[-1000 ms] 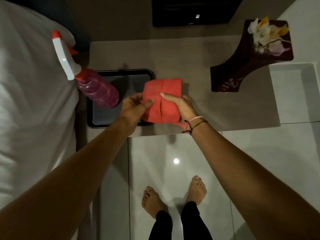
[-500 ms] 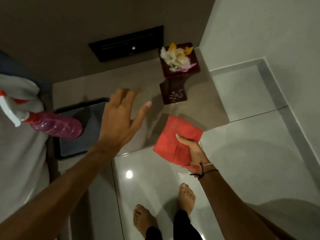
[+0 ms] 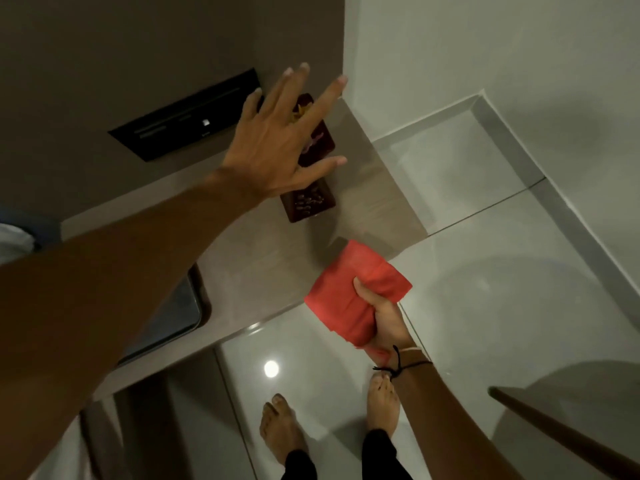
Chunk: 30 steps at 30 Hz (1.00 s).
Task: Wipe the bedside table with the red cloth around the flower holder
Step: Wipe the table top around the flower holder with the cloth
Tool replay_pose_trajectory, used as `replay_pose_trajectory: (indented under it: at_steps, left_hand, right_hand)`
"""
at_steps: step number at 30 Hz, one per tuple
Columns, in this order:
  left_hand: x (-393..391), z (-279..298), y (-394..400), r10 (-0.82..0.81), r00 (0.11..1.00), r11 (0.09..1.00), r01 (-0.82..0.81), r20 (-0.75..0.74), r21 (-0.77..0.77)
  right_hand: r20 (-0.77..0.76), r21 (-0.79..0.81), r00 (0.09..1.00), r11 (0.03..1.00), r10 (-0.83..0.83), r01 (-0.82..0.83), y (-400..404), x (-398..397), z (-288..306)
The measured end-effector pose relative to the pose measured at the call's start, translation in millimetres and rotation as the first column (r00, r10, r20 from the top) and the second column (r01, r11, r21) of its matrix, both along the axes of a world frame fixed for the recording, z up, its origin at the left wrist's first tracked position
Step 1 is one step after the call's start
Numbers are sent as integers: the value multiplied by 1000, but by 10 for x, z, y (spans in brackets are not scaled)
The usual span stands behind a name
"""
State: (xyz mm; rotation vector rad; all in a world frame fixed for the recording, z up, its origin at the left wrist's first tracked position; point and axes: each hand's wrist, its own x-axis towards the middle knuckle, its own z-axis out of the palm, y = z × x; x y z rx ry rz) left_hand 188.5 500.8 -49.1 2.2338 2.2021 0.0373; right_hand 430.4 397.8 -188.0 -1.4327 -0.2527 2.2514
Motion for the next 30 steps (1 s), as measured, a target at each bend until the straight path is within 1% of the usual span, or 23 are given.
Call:
replay_pose_trajectory:
  at_steps: [5, 6, 7, 8, 9, 11, 12, 13, 14, 15, 16, 17, 19, 21, 23, 25, 27, 30]
  left_hand:
    - [-68, 51, -57, -10, 998, 992, 2, 70, 124]
    - [-109, 33, -86, -14, 995, 988, -1, 98, 152]
    - [-147, 16, -104, -18, 987, 984, -11, 162, 178]
    - [-164, 5, -113, -17, 964, 979, -38, 264, 203]
    - [-174, 8, -113, -8, 923, 970, -87, 386, 227]
    - [-199, 23, -111, 7, 798, 935, -219, 602, 280]
    - [-220, 25, -119, 0, 748, 911, -273, 664, 308]
    - [-253, 18, -128, -6, 721, 893, -308, 692, 329]
    - [-300, -2, -131, 1, 716, 887, -323, 698, 330]
    - [-348, -21, -136, 27, 731, 898, -318, 682, 304]
    - [-402, -57, -140, 65, 766, 922, -290, 639, 255]
    - [-440, -94, -136, 100, 819, 951, -245, 565, 187]
    - [-471, -160, -107, 142, 918, 984, -170, 370, 44]
    - [-425, -176, -4, 93, 968, 996, -87, 232, -35]
    - [-330, -158, 113, 8, 990, 997, 3, 142, -78]
    - [-250, -178, 197, -68, 996, 989, 75, 59, -131]
    - [-212, -225, 233, -96, 995, 983, 94, -2, -159]
    - [-224, -258, 237, -91, 996, 985, 88, -14, -145]
  right_hand:
    - [28, 23, 999, 1000, -20, 19, -135, 35, -82]
    - [36, 16, 999, 999, -32, 32, -140, 15, -70]
    - [37, 15, 998, 999, -41, 41, -133, -7, -69]
    - [37, 13, 998, 999, -41, 41, -123, -26, -46]
    - [41, 14, 999, 999, -36, 35, -99, -52, -23]
    - [58, 12, 998, 999, -35, 34, -36, -104, 27]
    - [60, 12, 997, 999, -44, 44, -8, -123, 40]
    - [53, 12, 997, 998, -59, 58, 18, -132, 46]
    - [47, 8, 996, 997, -72, 71, 45, -146, 55]
    - [43, 9, 996, 997, -83, 83, 67, -152, 39]
    - [38, 8, 996, 996, -85, 85, 88, -170, 32]
    - [33, 9, 996, 996, -89, 89, 110, -181, 7]
    - [18, 2, 994, 995, -104, 104, 144, -206, -34]
    - [-8, 9, 994, 994, -110, 110, 164, -241, -62]
    - [-35, 22, 993, 994, -109, 110, 169, -275, -58]
    - [-32, 26, 992, 992, -124, 125, 162, -306, -59]
    - [-19, 22, 990, 990, -141, 142, 158, -349, -49]
    - [-7, 29, 988, 988, -152, 152, 138, -418, -36]
